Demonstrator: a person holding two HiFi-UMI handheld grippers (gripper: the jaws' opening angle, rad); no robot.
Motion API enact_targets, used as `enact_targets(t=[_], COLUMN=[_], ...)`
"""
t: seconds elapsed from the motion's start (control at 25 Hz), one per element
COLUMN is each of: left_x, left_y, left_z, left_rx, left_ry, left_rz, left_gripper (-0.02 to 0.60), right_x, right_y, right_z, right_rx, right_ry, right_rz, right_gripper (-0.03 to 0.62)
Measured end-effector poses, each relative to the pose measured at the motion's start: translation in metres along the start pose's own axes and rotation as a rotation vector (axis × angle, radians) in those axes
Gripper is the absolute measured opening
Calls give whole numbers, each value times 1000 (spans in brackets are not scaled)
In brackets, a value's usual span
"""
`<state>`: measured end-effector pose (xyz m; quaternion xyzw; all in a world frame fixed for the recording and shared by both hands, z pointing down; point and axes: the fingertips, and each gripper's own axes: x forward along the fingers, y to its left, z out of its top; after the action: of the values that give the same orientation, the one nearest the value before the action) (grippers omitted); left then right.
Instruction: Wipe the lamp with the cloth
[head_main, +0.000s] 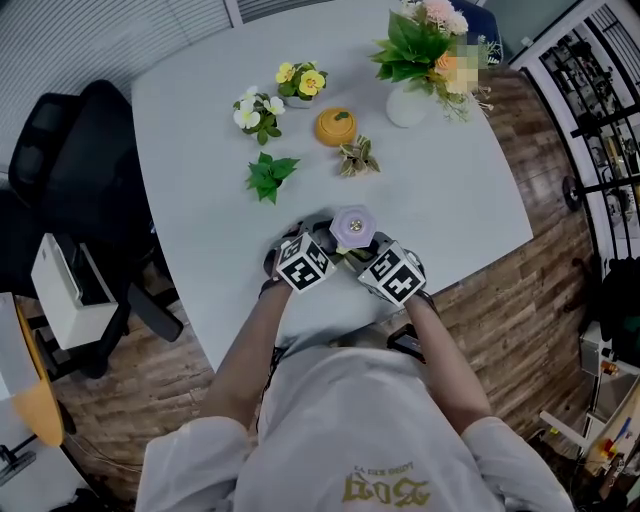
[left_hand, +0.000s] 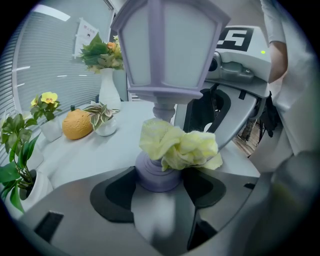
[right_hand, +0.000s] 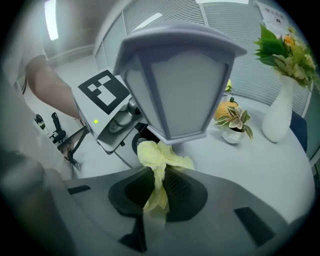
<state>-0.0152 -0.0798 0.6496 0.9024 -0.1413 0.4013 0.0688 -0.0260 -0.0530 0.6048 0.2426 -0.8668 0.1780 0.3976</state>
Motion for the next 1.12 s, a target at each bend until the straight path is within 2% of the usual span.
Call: enact_targets(t=[0.28, 0.52, 0.8, 1.12], left_x=[0, -1, 0, 0], left_y=[-1, -1, -1, -1], left_z=[0, 0, 0, 1], left_rx=[-2, -3, -4, -4], left_ry=[0, 1, 2, 2], left_rz=[-1, -1, 0, -1], left_gripper=[301, 301, 301, 301], right_x=[-3, -11, -9, -12], right_y=[-1, -19, -27, -41], right_z=[-4, -19, -20, -18], right_rx=[12, 71, 114, 289], right_ry=[12, 21, 12, -51], right_rz=[18, -39, -55, -59], right_gripper=[60, 61, 60, 60])
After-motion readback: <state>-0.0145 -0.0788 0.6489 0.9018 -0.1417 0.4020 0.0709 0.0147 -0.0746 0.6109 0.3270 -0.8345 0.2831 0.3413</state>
